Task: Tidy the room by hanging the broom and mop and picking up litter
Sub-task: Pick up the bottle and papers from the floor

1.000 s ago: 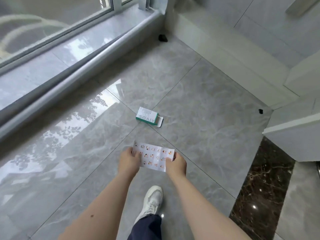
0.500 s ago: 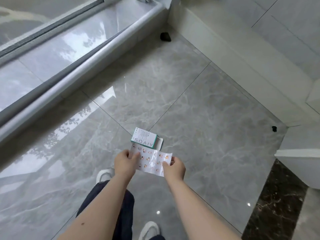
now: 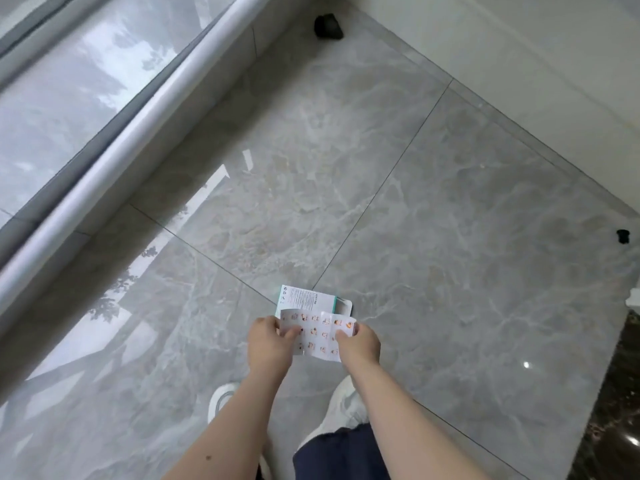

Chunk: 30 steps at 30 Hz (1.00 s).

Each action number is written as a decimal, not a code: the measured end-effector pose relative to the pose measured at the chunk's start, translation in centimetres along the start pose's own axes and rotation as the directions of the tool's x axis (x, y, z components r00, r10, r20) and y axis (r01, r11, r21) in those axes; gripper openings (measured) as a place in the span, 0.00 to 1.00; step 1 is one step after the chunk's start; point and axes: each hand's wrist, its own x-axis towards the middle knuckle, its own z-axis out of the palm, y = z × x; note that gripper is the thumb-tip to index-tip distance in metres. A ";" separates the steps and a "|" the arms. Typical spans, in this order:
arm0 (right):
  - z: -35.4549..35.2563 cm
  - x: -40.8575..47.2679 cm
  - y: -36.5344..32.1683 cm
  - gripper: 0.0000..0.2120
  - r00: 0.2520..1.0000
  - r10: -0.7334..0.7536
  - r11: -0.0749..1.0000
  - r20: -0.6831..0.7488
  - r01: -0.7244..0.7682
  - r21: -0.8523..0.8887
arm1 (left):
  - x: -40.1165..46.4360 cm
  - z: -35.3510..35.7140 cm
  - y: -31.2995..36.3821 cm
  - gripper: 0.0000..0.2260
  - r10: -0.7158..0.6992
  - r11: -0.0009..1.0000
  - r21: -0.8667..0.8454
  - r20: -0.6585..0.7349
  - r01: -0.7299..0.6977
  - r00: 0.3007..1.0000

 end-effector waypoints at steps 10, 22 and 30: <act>4.8 7.9 1.7 0.15 0.991 0.033 0.999 0.127 -0.035 0.011 | 8.6 4.2 -2.4 0.11 -0.014 0.995 0.094 0.003 0.014 1.000; 4.6 7.8 1.2 0.08 0.999 0.046 0.997 0.016 -0.046 0.054 | 7.5 5.2 -2.1 0.13 -0.118 0.990 -0.069 0.035 0.120 0.992; -4.4 0.2 -0.8 0.19 0.993 0.103 0.890 -0.054 -0.068 0.450 | -0.4 1.3 5.9 0.24 -0.046 0.996 -0.069 0.132 0.056 0.990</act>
